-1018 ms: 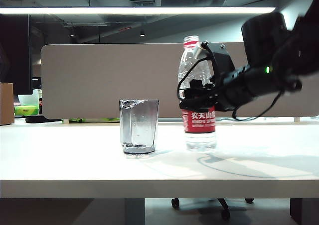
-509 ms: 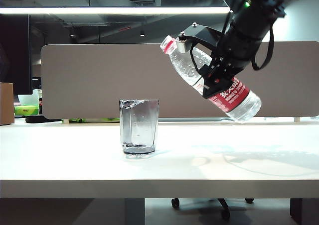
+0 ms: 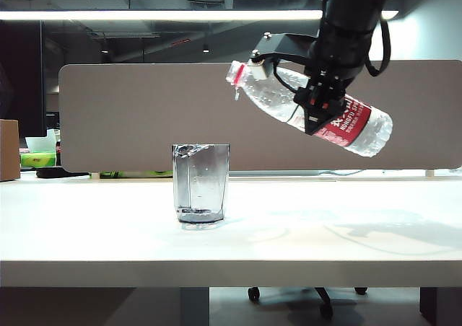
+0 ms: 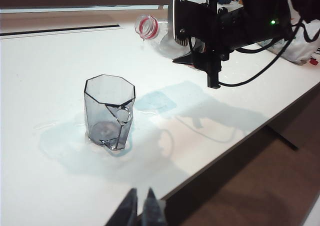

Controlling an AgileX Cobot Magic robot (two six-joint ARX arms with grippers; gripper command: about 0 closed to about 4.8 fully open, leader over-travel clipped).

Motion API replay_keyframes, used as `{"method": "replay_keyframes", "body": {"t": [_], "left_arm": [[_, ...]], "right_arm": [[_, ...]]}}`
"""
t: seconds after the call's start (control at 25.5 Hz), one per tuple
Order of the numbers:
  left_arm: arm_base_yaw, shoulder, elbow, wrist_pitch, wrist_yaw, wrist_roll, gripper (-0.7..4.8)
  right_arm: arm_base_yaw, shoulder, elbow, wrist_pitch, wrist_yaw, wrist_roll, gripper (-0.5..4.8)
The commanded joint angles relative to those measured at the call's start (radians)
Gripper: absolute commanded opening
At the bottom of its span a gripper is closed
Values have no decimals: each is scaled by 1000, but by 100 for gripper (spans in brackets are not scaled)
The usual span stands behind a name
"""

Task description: Pick up the mineral water bottle on the table and pour water into the mug until it's half full.

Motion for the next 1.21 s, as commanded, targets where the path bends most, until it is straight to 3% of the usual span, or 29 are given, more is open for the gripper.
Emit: {"method": "replay_keyframes", "body": {"t": [0.04, 0.47, 1.21], "left_arm": [[-1, 0, 2, 13, 2, 8, 21], [-1, 0, 2, 13, 6, 6, 21], [-1, 0, 2, 12, 17, 6, 21]], "right_arm": [[20, -2, 15, 40, 66, -53, 215], [79, 125, 145, -57, 201, -83, 216], [109, 141, 155, -163, 414, -111, 215]]}}
